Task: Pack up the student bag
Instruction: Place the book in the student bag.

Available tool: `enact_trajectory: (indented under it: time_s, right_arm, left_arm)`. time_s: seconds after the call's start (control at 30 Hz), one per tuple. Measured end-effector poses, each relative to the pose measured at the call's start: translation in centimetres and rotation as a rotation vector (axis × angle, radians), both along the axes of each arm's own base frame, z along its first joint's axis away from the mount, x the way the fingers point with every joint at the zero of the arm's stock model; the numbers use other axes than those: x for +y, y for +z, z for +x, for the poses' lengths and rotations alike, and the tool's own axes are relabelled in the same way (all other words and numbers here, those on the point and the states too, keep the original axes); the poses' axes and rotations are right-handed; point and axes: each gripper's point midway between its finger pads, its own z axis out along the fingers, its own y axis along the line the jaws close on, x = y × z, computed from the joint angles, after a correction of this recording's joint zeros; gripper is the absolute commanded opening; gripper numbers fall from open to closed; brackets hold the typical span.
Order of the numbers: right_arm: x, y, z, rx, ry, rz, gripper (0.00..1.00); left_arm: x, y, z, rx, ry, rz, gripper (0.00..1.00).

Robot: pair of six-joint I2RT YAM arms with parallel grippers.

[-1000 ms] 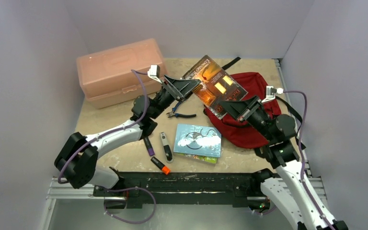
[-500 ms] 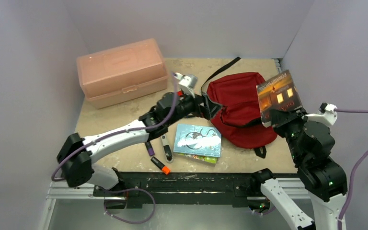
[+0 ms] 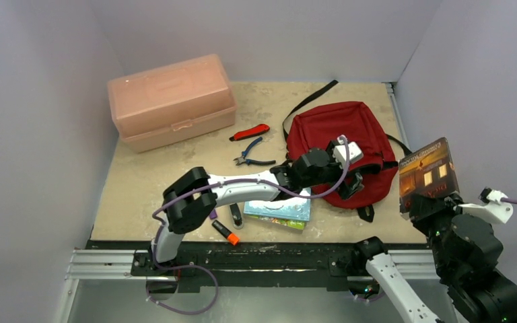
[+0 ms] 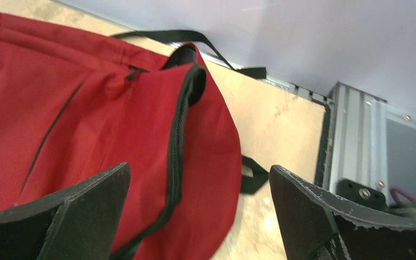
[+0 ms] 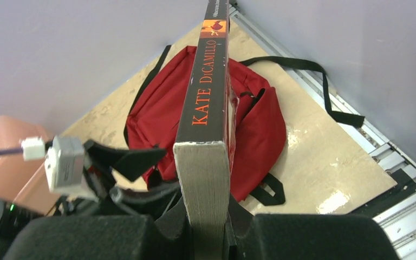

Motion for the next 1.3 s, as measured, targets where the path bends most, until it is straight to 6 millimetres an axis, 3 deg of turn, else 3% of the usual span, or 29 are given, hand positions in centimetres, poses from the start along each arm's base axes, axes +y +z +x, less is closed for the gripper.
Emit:
enact_trajectory:
  time_s: [0.13,0.23,0.33,0.43,0.53,0.63,0.77,0.9,1.07,1.17,1.3]
  right_arm:
    - [0.6,-1.2,-0.8,0.017,0.050,0.013,0.00]
    - [1.5,-3.2,-0.7,0.074,0.094,0.017,0.00]
    - [2.0,-4.7,-0.5,0.130,0.121,0.008,0.00]
    - [2.1,-4.8,-0.6,0.139,0.131,0.002,0.00]
    - [2.4,-4.9,-0.5,0.148,0.146,0.000,0.00]
    - [2.8,-6.1,0.2,0.181,0.157,-0.006,0.00]
    - [4.4,-9.4,1.4,0.298,0.210,0.003,0.00]
    - [6.8,-11.5,3.1,0.344,0.274,0.073,0.00]
    - [9.4,-14.0,6.5,0.363,0.288,0.177,0.00]
    - [9.9,-15.0,8.9,0.364,0.247,0.209,0.00]
    - [9.6,-14.5,11.8,0.308,0.170,0.247,0.00]
  left_arm:
    - [-1.9,-0.2,1.8,-0.046,0.033,0.004,0.95]
    - [-3.1,-0.8,3.3,-0.074,0.072,0.025,0.83]
    - [-3.9,-2.2,4.3,-0.094,0.090,0.066,0.60]
    - [-3.8,-4.1,4.8,-0.105,0.101,0.126,0.22]
    - [-3.2,-4.9,5.4,-0.114,0.118,0.173,0.01]
    - [-3.0,-4.0,6.0,-0.092,0.124,0.173,0.00]
    - [-2.4,-1.6,7.3,-0.033,0.131,0.125,0.00]
    - [-1.2,2.0,8.2,0.004,0.137,0.056,0.00]
    - [0.1,6.2,7.4,0.033,0.113,-0.048,0.00]
    - [0.8,7.0,7.1,0.054,0.106,-0.085,0.00]
    - [1.0,6.5,7.3,0.093,0.096,-0.114,0.00]
